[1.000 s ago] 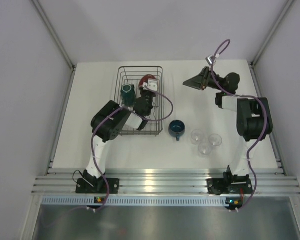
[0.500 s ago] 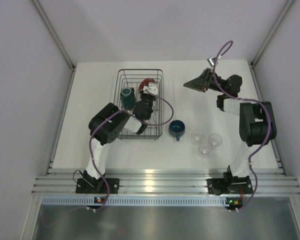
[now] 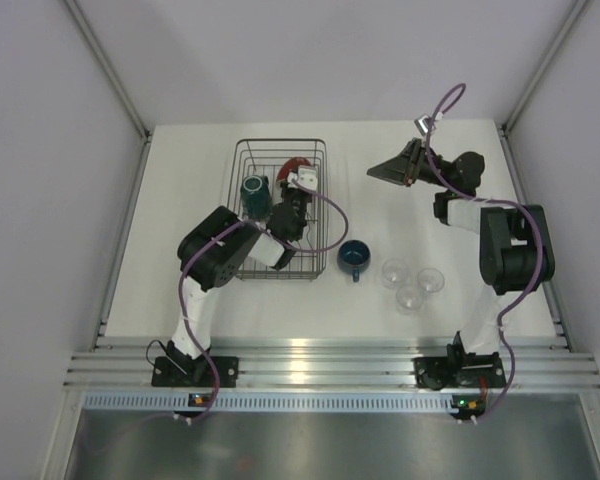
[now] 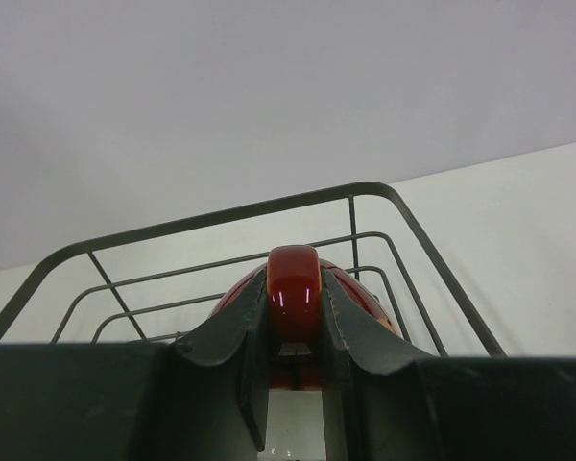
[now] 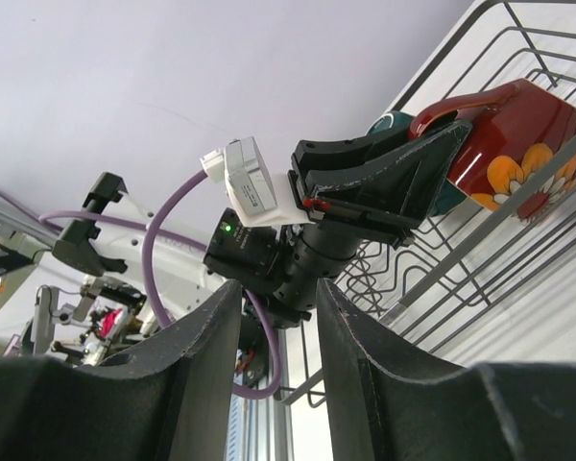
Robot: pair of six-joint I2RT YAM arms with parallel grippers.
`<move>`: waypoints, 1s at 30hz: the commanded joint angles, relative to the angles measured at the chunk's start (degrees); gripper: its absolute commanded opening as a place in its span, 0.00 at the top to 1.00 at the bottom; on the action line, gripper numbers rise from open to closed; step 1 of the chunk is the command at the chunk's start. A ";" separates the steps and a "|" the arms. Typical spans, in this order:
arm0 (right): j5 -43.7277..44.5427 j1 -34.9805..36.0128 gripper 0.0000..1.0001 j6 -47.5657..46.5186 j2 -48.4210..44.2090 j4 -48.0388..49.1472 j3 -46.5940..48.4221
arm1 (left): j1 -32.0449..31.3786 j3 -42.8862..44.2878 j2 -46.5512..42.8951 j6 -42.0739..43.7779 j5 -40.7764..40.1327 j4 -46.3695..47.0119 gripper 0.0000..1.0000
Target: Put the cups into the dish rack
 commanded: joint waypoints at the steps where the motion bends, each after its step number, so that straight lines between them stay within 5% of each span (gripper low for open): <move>1: 0.31 0.60 0.62 -1.67 -2.00 24.13 0.38 | -1.00 -4.73 3.83 -1.21 -3.65 12.48 1.00; 5: 0.22 0.52 0.62 -1.58 -1.65 24.13 0.82 | -1.09 -5.26 3.30 -1.21 -3.83 12.39 1.00; 13: 0.22 0.61 0.61 -1.23 -0.77 24.13 1.96 | -1.61 -7.72 1.54 -1.47 -6.90 12.39 0.59; 15: 0.22 0.60 0.61 -1.14 -0.59 24.13 2.14 | -1.61 -7.90 1.19 -1.47 -7.26 12.39 0.29; 17: 0.31 0.69 0.61 -1.14 -0.41 24.13 2.23 | -1.61 -7.90 1.28 -1.56 -7.61 12.48 0.18; 30: -0.05 0.87 0.61 -1.50 0.20 24.13 1.70 | -2.05 -8.68 -4.87 0.81 -9.37 12.30 0.10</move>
